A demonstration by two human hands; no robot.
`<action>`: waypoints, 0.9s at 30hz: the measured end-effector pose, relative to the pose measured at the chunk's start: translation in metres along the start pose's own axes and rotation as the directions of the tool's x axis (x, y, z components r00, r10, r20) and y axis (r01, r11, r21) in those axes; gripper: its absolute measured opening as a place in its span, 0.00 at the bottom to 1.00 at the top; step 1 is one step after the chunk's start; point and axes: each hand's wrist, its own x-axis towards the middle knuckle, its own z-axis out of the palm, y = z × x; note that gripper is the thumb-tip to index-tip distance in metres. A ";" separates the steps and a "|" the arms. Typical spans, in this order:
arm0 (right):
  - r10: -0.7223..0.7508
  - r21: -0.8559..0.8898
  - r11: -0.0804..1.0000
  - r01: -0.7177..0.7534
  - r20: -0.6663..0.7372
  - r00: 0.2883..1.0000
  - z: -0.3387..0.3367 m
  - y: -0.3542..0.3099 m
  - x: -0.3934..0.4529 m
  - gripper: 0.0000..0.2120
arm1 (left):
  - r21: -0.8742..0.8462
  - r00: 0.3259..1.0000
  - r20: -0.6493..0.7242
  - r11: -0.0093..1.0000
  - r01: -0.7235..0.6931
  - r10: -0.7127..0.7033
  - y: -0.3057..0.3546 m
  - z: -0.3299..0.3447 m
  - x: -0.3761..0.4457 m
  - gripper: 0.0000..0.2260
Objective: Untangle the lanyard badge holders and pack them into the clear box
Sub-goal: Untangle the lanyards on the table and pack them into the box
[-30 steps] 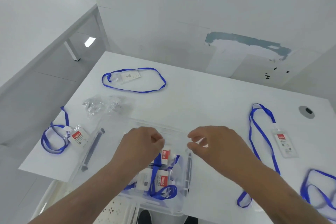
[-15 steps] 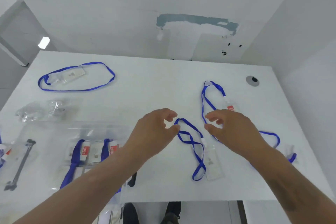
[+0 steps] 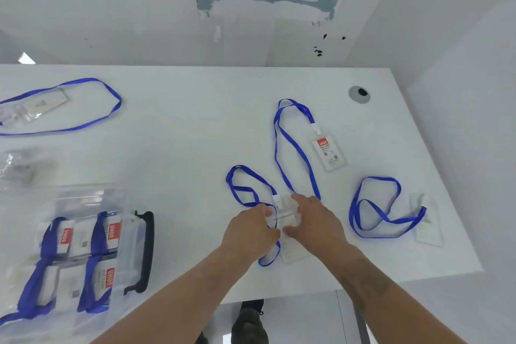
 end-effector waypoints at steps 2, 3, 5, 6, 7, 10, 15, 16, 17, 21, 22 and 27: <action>-0.004 0.011 1.000 0.004 -0.021 1.000 0.005 0.001 0.004 0.37 | -0.013 1.000 0.009 1.000 0.028 -0.028 0.002 0.008 0.005 0.21; 0.003 0.026 1.000 -0.002 -0.024 1.000 0.006 0.001 0.005 0.36 | -0.019 0.999 0.005 0.999 0.034 -0.034 0.002 0.009 0.006 0.21; 0.036 0.089 0.995 -0.036 -0.008 0.999 0.009 0.002 0.007 0.32 | -0.029 1.000 -0.006 0.999 0.030 -0.030 0.003 0.010 0.008 0.19; 0.050 0.128 0.990 -0.050 0.005 0.999 0.010 0.003 0.009 0.28 | -0.026 1.000 -0.006 0.999 0.026 -0.026 0.004 0.010 0.009 0.18; 0.053 0.172 0.984 -0.056 0.022 0.998 0.010 0.005 0.011 0.23 | -0.022 1.000 -0.005 1.000 0.021 -0.021 0.005 0.009 0.010 0.17; 0.024 0.337 0.940 -0.042 0.058 0.998 0.003 0.010 0.015 0.07 | -0.018 1.000 -0.019 1.000 0.020 -0.020 0.005 0.001 0.010 0.17; 0.016 0.574 0.815 -0.077 0.111 0.994 -0.036 0.004 0.010 0.02 | -0.075 0.982 -0.188 0.997 -0.008 -0.006 0.010 -0.029 0.002 0.14; 0.013 0.613 0.786 -0.079 0.111 0.994 -0.046 0.002 0.009 0.02 | -0.094 0.974 -0.226 0.995 -0.018 -0.004 0.012 -0.037 -0.001 0.13; 0.013 0.656 0.751 -0.080 0.107 0.994 -0.055 -0.001 0.007 0.03 | -0.112 0.965 -0.261 0.993 -0.028 -0.002 0.014 -0.045 -0.004 0.11; 0.036 0.837 0.543 -0.070 0.060 0.998 -0.089 -0.017 -0.002 0.05 | -0.197 0.937 -0.349 0.976 -0.088 0.014 0.022 -0.081 -0.015 0.09; 0.044 0.874 0.481 -0.066 0.052 0.998 -0.094 -0.020 -0.003 0.05 | -0.232 0.932 -0.363 0.967 -0.101 0.011 0.024 -0.089 -0.017 0.09; 0.011 0.994 0.107 -0.025 0.024 1.000 -0.112 -0.048 -0.011 0.03 | -0.560 0.937 -0.348 0.804 -0.201 -0.008 0.029 -0.129 -0.030 0.10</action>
